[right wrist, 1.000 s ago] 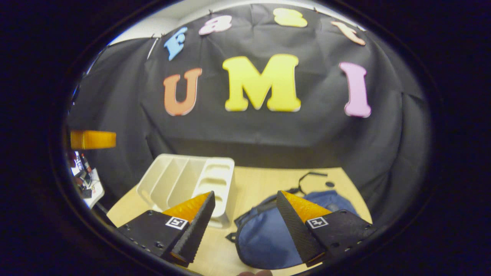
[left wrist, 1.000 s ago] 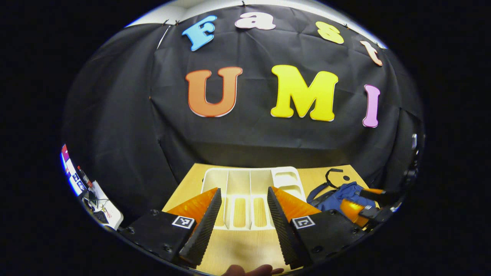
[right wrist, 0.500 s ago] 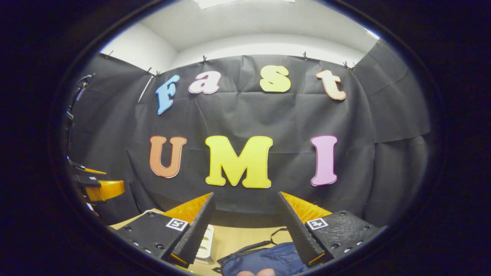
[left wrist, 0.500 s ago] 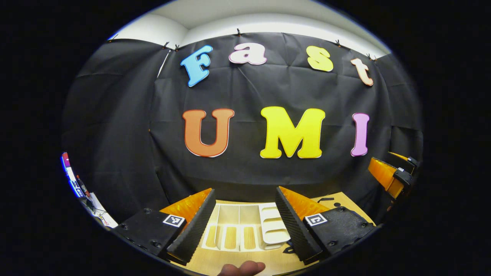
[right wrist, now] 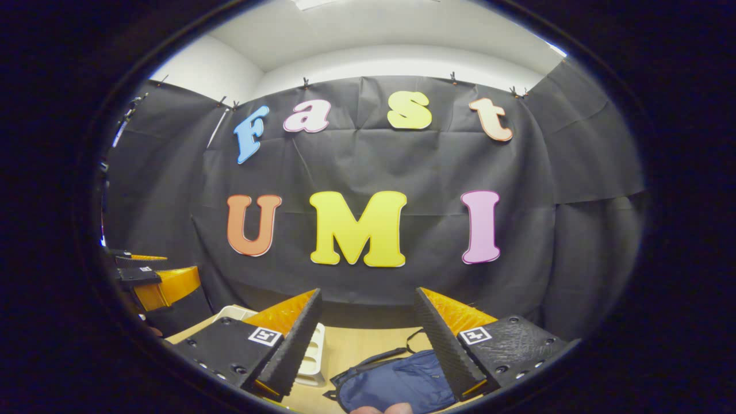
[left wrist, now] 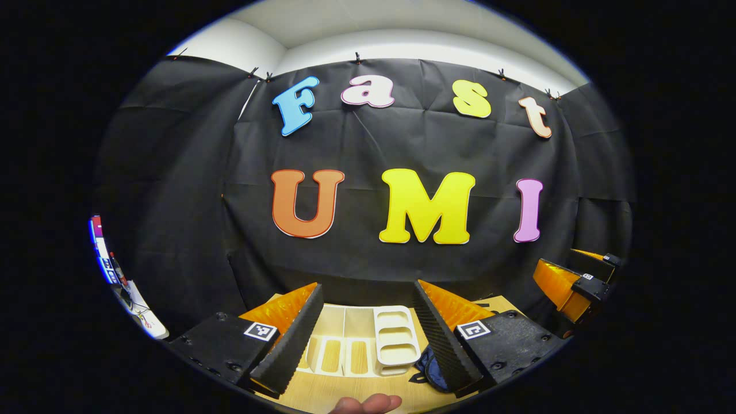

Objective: Open the schoolbag, grab two books from the bookshelf and put them into the schoolbag.

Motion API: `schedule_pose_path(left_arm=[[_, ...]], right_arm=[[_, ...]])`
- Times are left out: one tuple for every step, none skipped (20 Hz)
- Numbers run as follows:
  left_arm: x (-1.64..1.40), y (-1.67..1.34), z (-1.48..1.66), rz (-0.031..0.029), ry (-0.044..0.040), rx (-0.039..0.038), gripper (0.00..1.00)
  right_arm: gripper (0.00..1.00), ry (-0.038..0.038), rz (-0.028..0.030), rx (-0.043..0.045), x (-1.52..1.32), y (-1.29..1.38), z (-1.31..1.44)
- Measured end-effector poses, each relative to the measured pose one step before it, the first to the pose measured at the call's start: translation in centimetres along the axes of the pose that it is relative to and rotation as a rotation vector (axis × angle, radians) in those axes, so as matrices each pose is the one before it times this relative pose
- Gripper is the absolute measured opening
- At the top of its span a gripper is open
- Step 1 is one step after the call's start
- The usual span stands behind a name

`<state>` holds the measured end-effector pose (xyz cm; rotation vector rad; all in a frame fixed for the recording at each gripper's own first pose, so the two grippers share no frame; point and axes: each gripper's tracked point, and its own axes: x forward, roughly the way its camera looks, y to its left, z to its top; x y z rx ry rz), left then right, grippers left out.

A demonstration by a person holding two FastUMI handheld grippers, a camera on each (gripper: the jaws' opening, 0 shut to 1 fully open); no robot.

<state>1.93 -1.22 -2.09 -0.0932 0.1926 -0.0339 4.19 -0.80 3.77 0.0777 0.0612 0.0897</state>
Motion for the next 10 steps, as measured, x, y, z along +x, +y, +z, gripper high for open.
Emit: schedule_pose_path(left_arm=[[0.098, -0.119, 0.122, 0.00295, -0.00556, 0.00525, 0.98], [0.075, -0.056, 0.109, 0.0008, -0.00419, 0.00344, 0.98], [-0.118, -0.081, 0.049, 0.00007, -0.00383, 0.00187, 0.98], [-0.014, -0.033, 0.002, -0.00133, -0.00073, 0.00025, 0.98], [0.073, -0.054, 0.035, -0.0015, -0.00148, 0.00024, 0.98], [0.105, 0.054, 0.033, 0.00237, -0.00159, 0.00072, 0.98], [-0.042, -0.163, -0.004, -0.00259, -0.00274, -0.00006, 0.98], [0.052, 0.031, 0.036, 0.00089, -0.00274, -0.00011, 0.98], [0.028, -0.139, -0.001, -0.00373, -0.00178, -0.00273, 0.98], [0.049, 0.032, -0.092, -0.00263, -0.00039, -0.00402, 0.98]], right_arm=[[0.94, -0.00216, -0.00203, -0.0019, 0.009, -0.176, 0.117], [0.94, -0.00095, 0.00093, -0.00042, 0.105, -0.015, 0.049], [0.94, 0.00169, 0.00409, -0.0018, 0.21, 0.014, -0.094], [0.94, 0.00144, 0.00257, 0.0, 0.191, -0.079, -0.054], [0.94, 0.0007, 0.00075, 0.00062, 0.142, -0.091, 0.059], [0.94, 0.00116, 0.00044, -0.0027, 0.116, -0.041, -0.075], [0.94, -0.0014, 0.00034, -0.00229, 0.022, -0.087, 0.177], [0.94, -0.00209, 0.0016, -0.00129, 0.103, 0.031, 0.159], [0.94, -0.00215, 0.00306, -0.00324, 0.177, -0.045, 0.039], [0.94, 0.00045, 0.0018, -0.0023, 0.004, -0.009, -0.099]])
